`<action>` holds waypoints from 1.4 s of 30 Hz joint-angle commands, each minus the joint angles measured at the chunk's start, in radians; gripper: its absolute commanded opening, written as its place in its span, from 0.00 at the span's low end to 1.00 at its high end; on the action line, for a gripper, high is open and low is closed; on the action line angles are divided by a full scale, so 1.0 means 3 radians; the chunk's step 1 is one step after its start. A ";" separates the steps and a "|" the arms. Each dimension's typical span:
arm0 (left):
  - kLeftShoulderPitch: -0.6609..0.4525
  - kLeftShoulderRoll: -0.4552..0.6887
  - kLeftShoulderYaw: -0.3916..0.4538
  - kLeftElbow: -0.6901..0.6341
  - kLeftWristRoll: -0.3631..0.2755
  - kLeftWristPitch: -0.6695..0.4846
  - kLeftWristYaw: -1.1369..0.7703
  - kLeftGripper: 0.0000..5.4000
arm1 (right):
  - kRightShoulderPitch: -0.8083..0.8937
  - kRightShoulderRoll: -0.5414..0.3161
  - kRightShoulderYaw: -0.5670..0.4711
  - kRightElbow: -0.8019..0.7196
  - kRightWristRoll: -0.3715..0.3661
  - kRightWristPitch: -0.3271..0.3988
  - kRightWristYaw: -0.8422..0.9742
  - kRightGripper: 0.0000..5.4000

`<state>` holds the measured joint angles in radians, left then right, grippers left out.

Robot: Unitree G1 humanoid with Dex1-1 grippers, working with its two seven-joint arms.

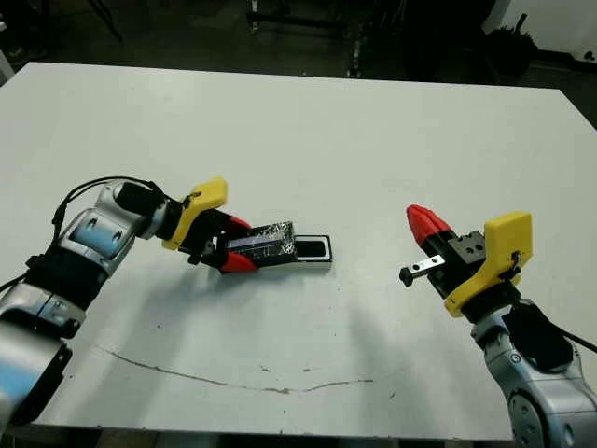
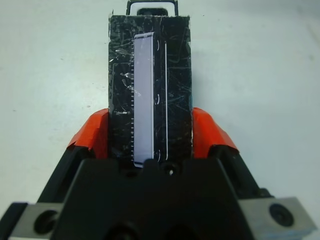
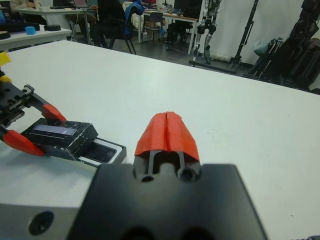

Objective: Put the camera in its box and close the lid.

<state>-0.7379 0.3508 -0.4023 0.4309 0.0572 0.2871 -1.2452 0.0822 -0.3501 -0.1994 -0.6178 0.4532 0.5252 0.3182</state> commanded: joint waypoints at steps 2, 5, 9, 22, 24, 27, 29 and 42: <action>0.0274 -0.0114 -0.0358 -0.0249 0.0138 0.0167 0.0043 0.58 | 0.0000 -0.0015 -0.0014 -0.0004 0.0021 0.0011 -0.0013 0.00; 0.0287 -0.0131 -0.0431 -0.0320 0.0151 0.0241 0.0064 0.58 | -0.0005 -0.0005 -0.0022 -0.0012 0.0051 0.0029 -0.0026 0.00; 0.0278 -0.0148 -0.0515 -0.0357 0.0200 0.0211 0.0107 0.58 | -0.0010 -0.0017 -0.0018 0.0003 0.0061 0.0011 -0.0018 0.00; -0.0023 -0.0531 -0.0520 0.0378 0.0200 0.0020 0.0188 0.58 | 0.0023 -0.0036 -0.0044 -0.0024 0.0096 0.0008 -0.0011 0.00; -0.0105 -0.0605 -0.0525 0.0512 0.0215 -0.0041 0.0176 0.58 | 0.0031 -0.0038 -0.0045 -0.0039 0.0101 0.0021 -0.0019 0.00; -0.0212 -0.0742 -0.0504 0.0712 0.0216 -0.0107 0.0173 0.58 | 0.0048 -0.0024 -0.0041 -0.0053 0.0111 0.0017 -0.0030 0.00; -0.0269 -0.0834 -0.0484 0.0825 0.0209 -0.0111 0.0183 0.58 | 0.0058 -0.0023 -0.0035 -0.0063 0.0102 0.0015 -0.0042 0.00; -0.0441 -0.1214 -0.0540 0.1140 0.0268 -0.0294 0.0153 0.58 | 0.0106 -0.0017 -0.0044 -0.0078 0.0075 -0.0013 -0.0070 0.00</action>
<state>-0.9125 0.1043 -0.4912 0.7519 0.1243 0.2202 -1.1666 0.1035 -0.3501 -0.2058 -0.6364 0.4845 0.5253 0.3052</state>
